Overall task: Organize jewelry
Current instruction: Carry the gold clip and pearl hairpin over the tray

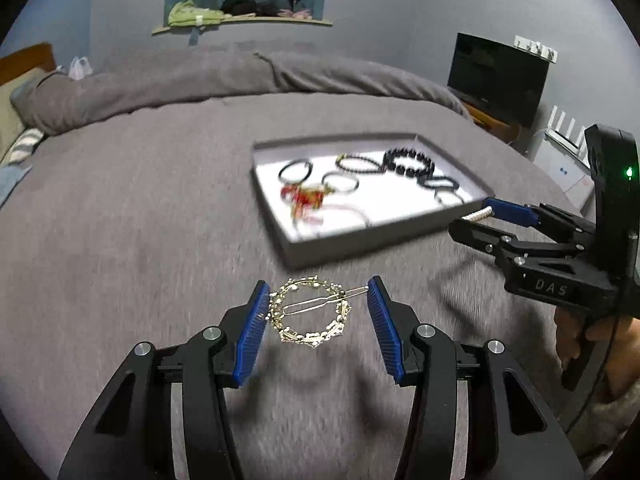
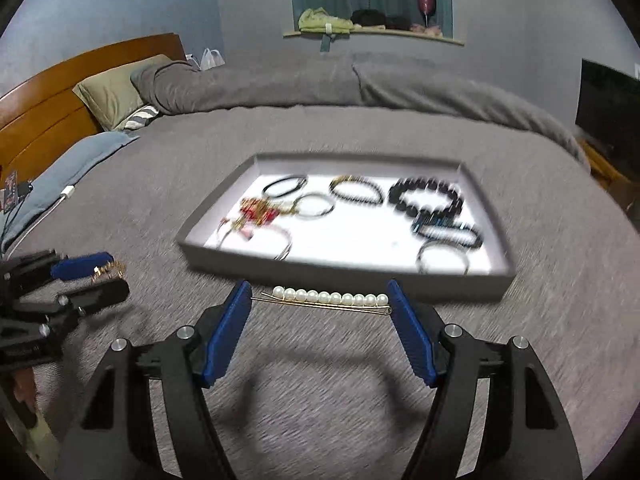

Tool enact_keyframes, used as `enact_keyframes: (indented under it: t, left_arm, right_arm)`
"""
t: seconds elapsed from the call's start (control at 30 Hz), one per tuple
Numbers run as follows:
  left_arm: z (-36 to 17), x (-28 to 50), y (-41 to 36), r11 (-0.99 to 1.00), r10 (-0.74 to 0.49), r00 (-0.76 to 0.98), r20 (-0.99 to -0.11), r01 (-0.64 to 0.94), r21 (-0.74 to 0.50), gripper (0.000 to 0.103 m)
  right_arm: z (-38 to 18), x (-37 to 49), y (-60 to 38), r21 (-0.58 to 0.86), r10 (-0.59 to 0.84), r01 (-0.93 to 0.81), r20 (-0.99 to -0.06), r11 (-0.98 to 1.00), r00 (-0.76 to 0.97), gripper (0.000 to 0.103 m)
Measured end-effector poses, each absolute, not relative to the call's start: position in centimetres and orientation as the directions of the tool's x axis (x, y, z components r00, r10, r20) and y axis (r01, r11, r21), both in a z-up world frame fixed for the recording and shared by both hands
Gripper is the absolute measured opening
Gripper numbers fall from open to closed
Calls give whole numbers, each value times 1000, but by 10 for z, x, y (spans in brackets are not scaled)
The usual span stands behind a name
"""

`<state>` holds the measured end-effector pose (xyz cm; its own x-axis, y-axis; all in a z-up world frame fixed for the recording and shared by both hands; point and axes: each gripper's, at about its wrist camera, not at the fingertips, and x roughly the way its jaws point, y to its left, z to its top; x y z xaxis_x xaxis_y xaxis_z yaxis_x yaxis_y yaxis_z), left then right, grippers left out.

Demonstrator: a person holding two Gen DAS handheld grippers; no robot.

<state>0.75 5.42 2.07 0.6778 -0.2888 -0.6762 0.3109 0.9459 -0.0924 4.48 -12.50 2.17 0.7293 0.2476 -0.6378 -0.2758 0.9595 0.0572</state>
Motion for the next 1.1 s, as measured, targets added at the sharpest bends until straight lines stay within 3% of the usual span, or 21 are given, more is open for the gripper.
enact_keyframes:
  t: [0.27,0.47,0.8,1.1]
  left_arm:
    - [44,83,25,900,-399,613,-683,405,-162,52]
    - [32,136,-7,859,-455,507,-732,465,-212,52]
    - [-4,167,-37,856,-427,418,-802,473,-209,52]
    - [-16,182,-39,868,-412,389,-824,444,-224,52]
  right_arm:
    - [18,102,-128,18,283,-363,-663,932,693,69]
    - [3,124,-129,-17,298,-439,-710,898,638,69]
    - [-6,147,-137,77,380,-512,-764,856,521,70]
    - [-13,171,-133,111,366,-536,-842,837,397,70]
